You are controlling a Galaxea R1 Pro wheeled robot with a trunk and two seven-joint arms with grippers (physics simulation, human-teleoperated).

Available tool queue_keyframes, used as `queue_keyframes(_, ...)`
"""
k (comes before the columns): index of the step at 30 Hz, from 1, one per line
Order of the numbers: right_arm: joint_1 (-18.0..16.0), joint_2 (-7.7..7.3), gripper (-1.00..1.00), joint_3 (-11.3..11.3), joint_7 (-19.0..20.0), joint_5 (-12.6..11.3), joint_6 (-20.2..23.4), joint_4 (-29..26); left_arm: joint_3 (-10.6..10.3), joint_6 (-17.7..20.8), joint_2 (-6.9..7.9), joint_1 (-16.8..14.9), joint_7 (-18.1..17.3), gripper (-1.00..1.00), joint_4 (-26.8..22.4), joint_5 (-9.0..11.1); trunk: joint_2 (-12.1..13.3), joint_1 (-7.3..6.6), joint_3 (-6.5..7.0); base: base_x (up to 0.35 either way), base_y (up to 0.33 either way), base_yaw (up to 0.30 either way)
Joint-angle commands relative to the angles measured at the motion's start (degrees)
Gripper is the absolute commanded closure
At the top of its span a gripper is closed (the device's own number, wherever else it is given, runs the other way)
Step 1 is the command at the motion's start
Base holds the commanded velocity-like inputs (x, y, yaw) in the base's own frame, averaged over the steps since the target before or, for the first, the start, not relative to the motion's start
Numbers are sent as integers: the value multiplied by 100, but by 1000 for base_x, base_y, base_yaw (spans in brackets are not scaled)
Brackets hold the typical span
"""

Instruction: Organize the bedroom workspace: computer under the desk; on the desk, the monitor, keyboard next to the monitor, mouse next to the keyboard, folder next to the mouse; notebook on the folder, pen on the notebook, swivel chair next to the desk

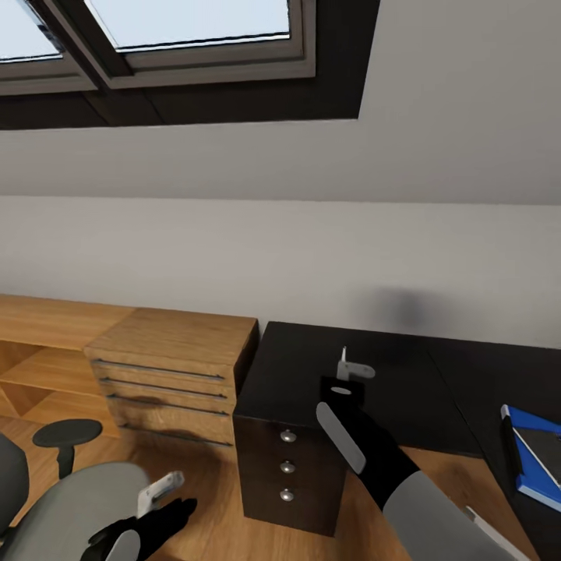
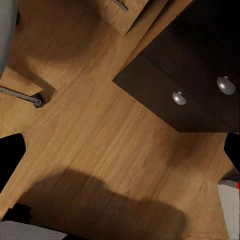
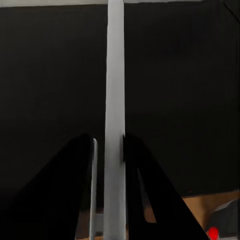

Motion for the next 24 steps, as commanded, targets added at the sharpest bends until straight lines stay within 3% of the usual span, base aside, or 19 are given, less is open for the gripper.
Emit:
queue_keyframes(1, 12, -42, 100, 12, -40, -25, 51, -93, -57, -21, 6, -4, 51, -100, 164, 55, 36, -22, 11, 0, 0, -188)
queue_keyframes(5, 62, -149, 100, 10, -40, -87, 73, -238, -387, -198, 16, -4, 36, -100, 481, -17, 196, -110, 83, 0, 0, -232)
queue_keyframes(8, 80, -332, 100, 7, -39, -430, 152, -408, -734, -648, 28, -4, 27, -100, 778, -124, 317, -176, 136, 0, 0, -270)
queue_keyframes(10, 85, -574, 100, 6, -28, -807, 286, -613, -931, -1089, 31, -4, 25, -100, 1156, -234, 397, -219, 172, 0, 0, -280)
queue_keyframes(14, 87, -915, 100, 6, -14, -1256, 367, -836, -1058, -1481, 35, -4, 19, -100, 1618, -355, 557, -307, 244, 0, 0, -283)
queue_keyframes(17, 88, -1257, 100, -10, -7, -1614, 398, -965, -1121, -1643, 31, -4, 14, -100, 1853, -449, 597, -329, 265, 0, 0, -285)
queue_keyframes(24, 88, -1662, 100, -292, 171, -1782, 412, -1007, -1138, -1704, 33, -4, 6, -100, 1934, -596, 597, -329, 279, 0, 0, -286)
